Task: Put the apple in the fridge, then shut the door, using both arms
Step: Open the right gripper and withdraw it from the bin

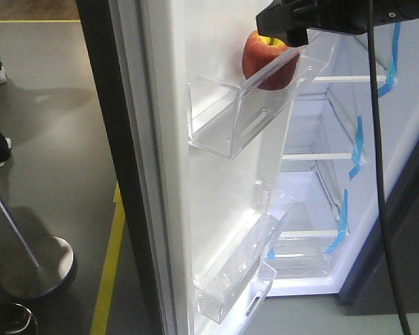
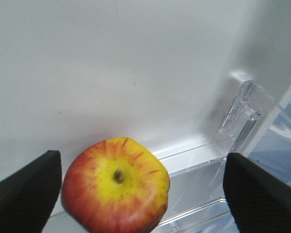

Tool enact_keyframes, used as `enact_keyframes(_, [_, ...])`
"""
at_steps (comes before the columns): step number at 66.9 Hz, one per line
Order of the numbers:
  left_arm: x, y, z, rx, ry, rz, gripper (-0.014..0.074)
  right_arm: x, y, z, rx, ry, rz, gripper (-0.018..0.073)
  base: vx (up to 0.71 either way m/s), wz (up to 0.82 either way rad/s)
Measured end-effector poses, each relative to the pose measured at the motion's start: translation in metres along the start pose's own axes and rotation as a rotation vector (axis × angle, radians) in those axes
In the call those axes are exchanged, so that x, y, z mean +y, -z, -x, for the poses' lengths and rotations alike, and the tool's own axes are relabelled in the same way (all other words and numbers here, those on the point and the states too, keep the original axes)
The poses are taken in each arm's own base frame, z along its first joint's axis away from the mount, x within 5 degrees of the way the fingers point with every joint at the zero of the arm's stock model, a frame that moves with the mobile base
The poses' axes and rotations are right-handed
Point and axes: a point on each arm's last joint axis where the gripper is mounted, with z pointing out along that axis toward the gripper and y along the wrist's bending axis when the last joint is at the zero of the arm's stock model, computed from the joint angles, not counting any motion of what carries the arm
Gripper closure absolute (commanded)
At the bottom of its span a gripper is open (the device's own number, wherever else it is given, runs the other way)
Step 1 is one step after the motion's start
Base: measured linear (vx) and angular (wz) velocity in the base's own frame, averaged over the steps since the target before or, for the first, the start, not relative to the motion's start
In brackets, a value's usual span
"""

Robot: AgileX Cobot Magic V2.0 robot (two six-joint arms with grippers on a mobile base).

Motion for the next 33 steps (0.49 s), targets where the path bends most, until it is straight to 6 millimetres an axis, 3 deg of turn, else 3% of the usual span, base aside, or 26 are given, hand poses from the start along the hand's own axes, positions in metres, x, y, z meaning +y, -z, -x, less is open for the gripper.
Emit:
enact_keyframes(20, [0.0, 0.0, 0.0, 0.0, 0.0, 0.0, 0.0603, 0.002, 0.009, 0.0, 0.01, 0.002, 0.002, -0.0062, 0.0, 0.0])
enact_keyframes(33, [0.0, 0.0, 0.0, 0.0, 0.0, 0.0, 0.0603, 0.005, 0.04, 0.002, -0.007, -0.002, -0.034, -0.0039, 0.0, 0.0])
